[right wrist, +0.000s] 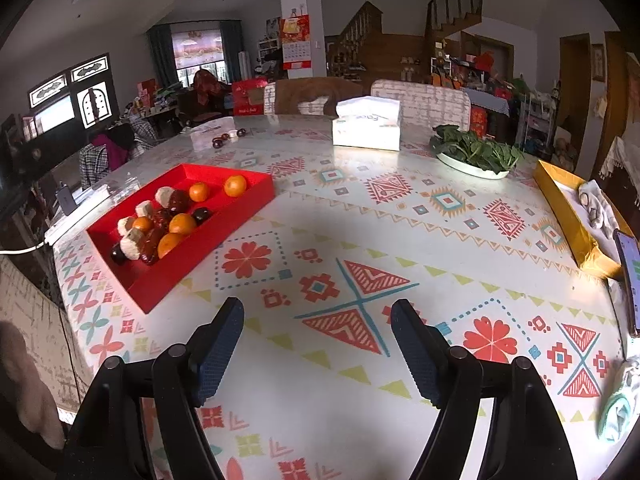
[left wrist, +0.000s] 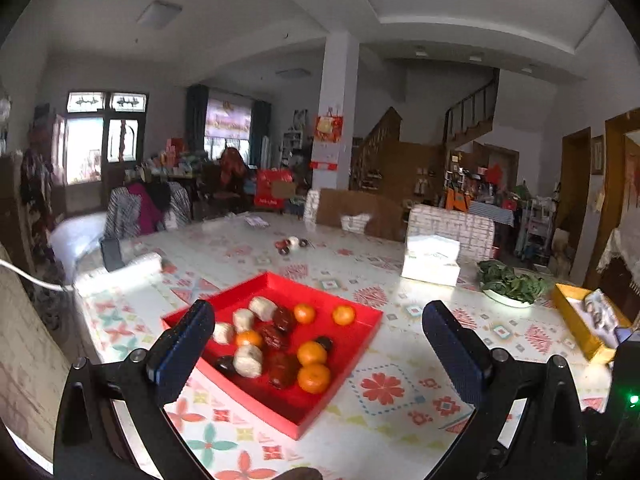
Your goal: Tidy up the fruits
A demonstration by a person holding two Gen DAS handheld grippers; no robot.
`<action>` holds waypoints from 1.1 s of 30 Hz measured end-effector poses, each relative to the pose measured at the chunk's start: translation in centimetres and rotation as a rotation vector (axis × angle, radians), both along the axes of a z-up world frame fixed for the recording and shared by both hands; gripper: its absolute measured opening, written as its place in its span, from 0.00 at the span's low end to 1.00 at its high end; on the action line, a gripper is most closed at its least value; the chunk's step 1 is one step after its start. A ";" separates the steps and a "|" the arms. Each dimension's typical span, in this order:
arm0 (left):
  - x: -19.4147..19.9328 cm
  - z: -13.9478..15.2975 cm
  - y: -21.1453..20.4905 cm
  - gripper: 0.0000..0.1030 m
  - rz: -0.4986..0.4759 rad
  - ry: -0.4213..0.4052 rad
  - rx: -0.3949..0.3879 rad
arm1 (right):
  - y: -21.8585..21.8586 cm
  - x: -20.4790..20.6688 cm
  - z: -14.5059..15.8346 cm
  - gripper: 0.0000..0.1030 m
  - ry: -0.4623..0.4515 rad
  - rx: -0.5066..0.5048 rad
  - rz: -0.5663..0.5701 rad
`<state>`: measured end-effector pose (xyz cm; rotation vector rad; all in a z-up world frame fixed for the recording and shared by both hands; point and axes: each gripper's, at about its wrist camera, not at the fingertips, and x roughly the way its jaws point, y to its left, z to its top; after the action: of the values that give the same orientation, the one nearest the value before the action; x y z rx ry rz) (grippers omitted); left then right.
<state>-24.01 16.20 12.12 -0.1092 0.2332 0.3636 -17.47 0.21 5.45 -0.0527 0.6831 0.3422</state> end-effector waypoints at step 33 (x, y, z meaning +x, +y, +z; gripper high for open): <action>2.4 -0.6 3.8 1.00 0.058 0.132 -0.014 | 6.0 -1.5 1.9 0.90 -0.079 -0.046 0.194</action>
<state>-21.57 20.02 11.53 -0.1063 0.3639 0.4270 -18.99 6.25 7.38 -0.1766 0.6087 0.5077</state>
